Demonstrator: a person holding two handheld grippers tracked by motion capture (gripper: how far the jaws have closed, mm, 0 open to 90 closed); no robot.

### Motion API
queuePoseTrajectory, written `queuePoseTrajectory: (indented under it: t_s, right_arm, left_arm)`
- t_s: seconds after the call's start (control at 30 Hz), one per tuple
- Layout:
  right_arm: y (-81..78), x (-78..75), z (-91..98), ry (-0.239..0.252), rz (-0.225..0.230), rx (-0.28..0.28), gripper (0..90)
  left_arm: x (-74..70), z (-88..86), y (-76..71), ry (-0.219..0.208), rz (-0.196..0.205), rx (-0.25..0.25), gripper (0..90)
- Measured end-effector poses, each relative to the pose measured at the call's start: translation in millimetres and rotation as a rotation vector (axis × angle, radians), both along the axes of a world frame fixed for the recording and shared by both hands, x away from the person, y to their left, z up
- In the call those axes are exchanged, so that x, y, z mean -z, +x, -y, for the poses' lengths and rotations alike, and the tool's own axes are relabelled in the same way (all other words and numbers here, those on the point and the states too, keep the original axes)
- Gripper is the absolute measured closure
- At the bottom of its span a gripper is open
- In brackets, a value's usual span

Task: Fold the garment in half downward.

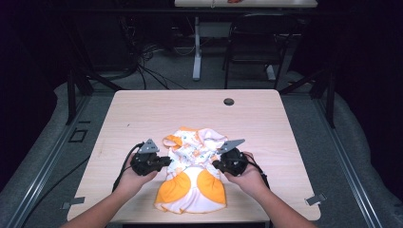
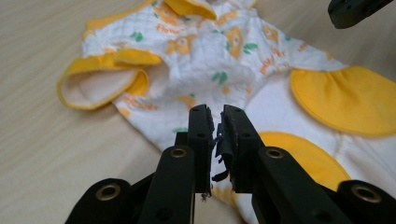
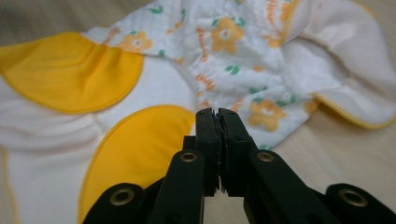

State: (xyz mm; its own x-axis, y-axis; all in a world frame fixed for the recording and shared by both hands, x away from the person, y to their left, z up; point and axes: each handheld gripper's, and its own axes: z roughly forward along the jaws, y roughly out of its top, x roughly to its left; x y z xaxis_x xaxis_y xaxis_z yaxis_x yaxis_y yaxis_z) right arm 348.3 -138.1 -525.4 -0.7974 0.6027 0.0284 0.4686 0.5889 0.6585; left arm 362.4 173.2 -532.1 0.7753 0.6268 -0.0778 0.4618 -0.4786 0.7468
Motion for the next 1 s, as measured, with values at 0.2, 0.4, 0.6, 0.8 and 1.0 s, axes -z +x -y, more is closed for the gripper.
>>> queuePoseTrajectory:
  t_s: [0.2, 0.4, 0.6, 0.8, 1.0]
  right_arm:
    - [35.6, 2.0, -6.2, -0.039, 0.023, 0.027, 86.2]
    - [68.3, 6.6, -14.2, -0.043, 0.016, 0.064, 85.9]
    - [83.9, 18.0, -19.9, -0.03, -0.008, 0.087, 85.5]
    - [80.9, 36.7, -25.5, -0.066, -0.034, 0.074, 85.9]
    - [71.1, 39.7, -29.2, -0.082, -0.04, 0.029, 85.4]
  left_arm:
    - [0.2, 8.4, 32.1, 0.003, 0.003, -0.013, 81.7]
    - [6.8, 19.2, 65.2, -0.009, 0.0, -0.055, 81.9]
    - [23.4, 28.1, 77.2, 0.013, -0.027, -0.061, 82.0]
    - [44.1, 29.4, 66.3, 0.053, -0.065, -0.043, 83.0]
    - [43.1, 25.6, 52.1, 0.055, -0.086, -0.033, 83.9]
